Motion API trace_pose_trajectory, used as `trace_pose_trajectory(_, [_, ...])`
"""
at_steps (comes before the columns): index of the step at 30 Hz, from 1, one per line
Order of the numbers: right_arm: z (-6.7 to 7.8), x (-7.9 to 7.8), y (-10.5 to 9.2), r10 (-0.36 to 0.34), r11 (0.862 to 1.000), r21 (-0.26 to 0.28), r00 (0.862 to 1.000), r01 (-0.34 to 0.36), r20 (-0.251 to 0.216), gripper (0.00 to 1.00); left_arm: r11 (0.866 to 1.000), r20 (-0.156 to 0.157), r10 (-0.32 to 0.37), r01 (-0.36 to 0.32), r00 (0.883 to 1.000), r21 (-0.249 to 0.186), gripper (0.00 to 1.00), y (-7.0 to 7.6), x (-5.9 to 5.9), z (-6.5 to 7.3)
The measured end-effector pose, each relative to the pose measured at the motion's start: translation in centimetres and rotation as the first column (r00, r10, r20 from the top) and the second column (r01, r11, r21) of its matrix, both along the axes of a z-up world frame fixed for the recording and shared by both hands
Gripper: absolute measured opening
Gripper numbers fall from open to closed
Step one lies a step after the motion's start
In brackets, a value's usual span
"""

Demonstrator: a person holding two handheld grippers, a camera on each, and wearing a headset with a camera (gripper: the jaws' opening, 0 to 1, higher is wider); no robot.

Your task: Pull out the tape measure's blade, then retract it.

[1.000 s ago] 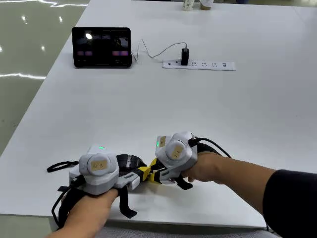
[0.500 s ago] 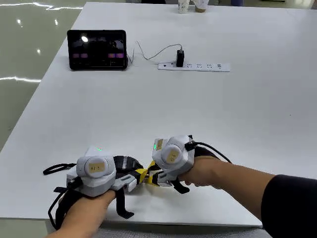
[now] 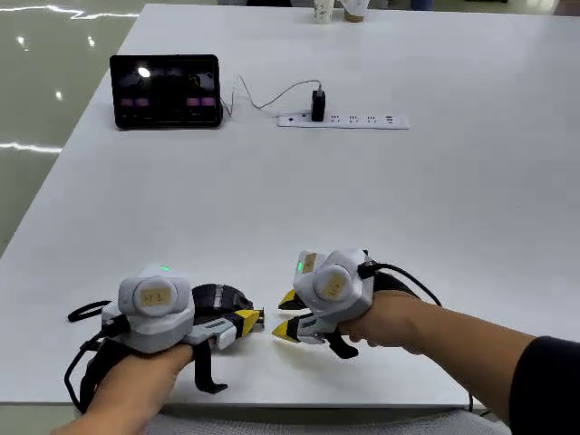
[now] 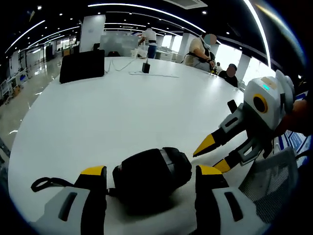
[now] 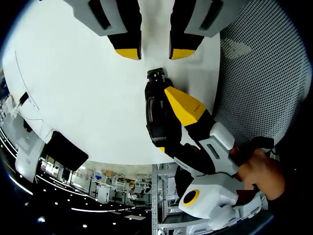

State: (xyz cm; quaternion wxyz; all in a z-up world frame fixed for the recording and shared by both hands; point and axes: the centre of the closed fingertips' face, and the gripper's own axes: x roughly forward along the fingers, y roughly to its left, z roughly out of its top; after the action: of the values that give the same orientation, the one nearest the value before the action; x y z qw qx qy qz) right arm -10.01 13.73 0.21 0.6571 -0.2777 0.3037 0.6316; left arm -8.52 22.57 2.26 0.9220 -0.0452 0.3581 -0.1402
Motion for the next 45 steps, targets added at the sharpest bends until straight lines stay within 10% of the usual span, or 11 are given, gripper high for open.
trace_pose_trajectory(5, [1.1, 0.2, -1.5, -0.031, 0.999, 0.017, 0.999, 0.03, 0.016, 0.21, 1.0, 0.036, -0.016, 0.017, 0.999, -0.026, 0.9, 1.0, 0.2, 1.3])
trace_pose_trajectory(12, [2.2, 0.8, -4.4, -0.088, 0.995, 0.043, 0.996, 0.087, 0.031, 0.25, 0.98, -0.015, -0.147, 0.144, 0.989, -0.139, 0.99, 0.2, -1.5, 2.0])
trace_pose_trajectory(17, [2.7, 1.2, -6.7, -0.161, 0.984, 0.073, 0.987, 0.16, 0.007, 0.28, 0.974, 0.062, -0.222, 0.224, 0.973, -0.02, 0.99, 1.5, -1.4, 3.1])
trace_pose_trajectory(45, [3.5, 2.8, -21.1, -0.41, 0.911, 0.047, 0.912, 0.41, -0.01, 0.58, 0.949, 0.001, -0.312, 0.312, 0.95, -0.039, 0.99, 5.9, -3.3, 3.3])
